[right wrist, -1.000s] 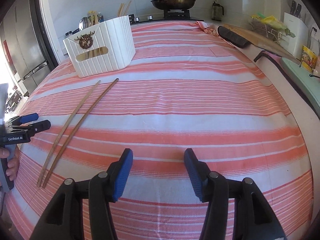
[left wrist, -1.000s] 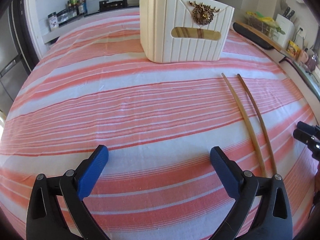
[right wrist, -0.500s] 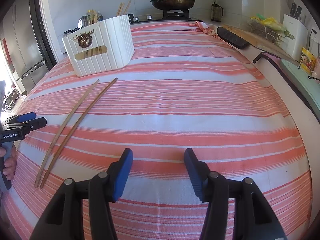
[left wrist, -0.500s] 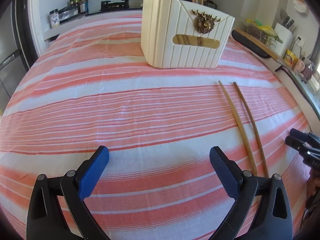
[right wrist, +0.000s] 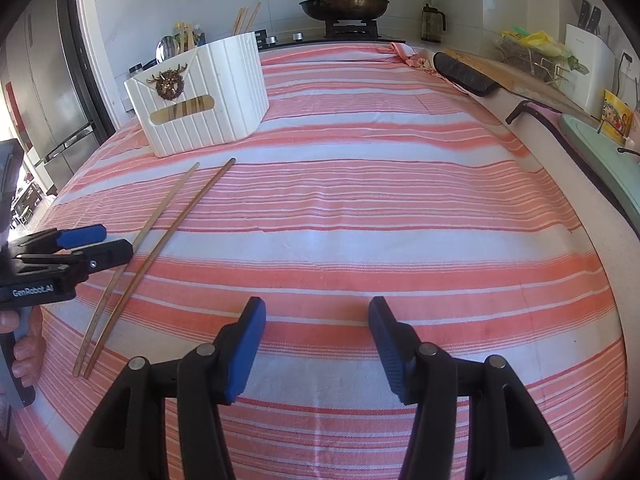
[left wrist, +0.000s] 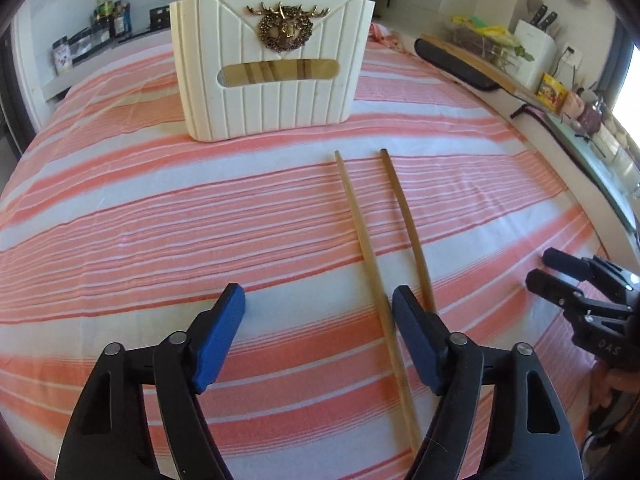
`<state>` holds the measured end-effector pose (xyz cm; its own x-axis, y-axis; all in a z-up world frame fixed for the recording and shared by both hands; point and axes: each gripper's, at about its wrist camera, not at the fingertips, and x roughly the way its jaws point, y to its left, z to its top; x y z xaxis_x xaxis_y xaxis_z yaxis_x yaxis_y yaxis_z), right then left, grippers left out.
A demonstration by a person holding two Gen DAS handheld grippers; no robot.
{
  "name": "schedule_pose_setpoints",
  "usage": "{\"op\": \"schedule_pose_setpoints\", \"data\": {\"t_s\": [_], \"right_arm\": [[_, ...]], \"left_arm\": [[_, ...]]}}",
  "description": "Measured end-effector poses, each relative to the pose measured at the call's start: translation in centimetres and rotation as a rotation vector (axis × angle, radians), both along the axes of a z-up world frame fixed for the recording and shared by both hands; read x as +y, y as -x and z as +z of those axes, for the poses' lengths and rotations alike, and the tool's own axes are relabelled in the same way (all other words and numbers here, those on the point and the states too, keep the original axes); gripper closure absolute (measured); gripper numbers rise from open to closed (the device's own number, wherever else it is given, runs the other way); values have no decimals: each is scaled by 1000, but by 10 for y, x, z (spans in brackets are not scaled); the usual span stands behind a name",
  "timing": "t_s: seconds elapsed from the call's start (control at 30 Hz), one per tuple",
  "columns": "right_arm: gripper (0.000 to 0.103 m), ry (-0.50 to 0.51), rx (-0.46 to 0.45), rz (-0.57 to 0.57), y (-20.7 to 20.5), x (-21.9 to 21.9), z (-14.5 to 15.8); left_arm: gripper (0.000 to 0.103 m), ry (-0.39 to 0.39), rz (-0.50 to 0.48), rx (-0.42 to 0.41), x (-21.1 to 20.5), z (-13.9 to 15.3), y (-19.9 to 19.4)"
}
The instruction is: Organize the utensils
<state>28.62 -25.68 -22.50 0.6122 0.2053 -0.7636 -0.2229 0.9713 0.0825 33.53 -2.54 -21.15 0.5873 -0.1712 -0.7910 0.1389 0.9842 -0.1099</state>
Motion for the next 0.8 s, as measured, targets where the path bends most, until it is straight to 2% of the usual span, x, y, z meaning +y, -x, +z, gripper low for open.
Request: {"op": "schedule_pose_setpoints", "data": {"t_s": [0.03, 0.1, 0.13, 0.2, 0.23, 0.3, 0.37, 0.43, 0.53, 0.6, 0.7, 0.8], "right_arm": [[48, -1, 0, 0, 0, 0, 0], [48, 1, 1, 0, 0, 0, 0], [48, 2, 1, 1, 0, 0, 0], [48, 7, 1, 0, 0, 1, 0], [48, 10, 0, 0, 0, 2, 0], [48, 11, -2, 1, 1, 1, 1], [48, 16, -5, 0, 3, 3, 4], [48, -30, 18, 30, 5, 11, 8], [48, -112, 62, 117, 8, 40, 15], [48, -122, 77, 165, 7, 66, 17], [48, -75, 77, 225, 3, 106, 15], [51, 35, 77, 248, 2, 134, 5]], "left_arm": [[33, -8, -7, -6, -2, 0, 1], [54, -23, -21, -15, -5, 0, 4], [60, -30, -26, -20, -6, 0, 5], [87, -38, -25, -29, -7, 0, 8], [93, -36, -22, -29, -7, 0, 9], [98, -27, -2, -28, -1, 0, 11], [98, -10, 30, -25, 12, 1, 15], [99, -7, 85, -24, 26, 1, 19], [98, 24, 165, -12, 50, 1, 25], [98, 37, 200, -5, 60, 2, 28], [98, 20, 225, -1, 65, 2, 35], [98, 10, 225, -2, 64, 1, 41]]}}
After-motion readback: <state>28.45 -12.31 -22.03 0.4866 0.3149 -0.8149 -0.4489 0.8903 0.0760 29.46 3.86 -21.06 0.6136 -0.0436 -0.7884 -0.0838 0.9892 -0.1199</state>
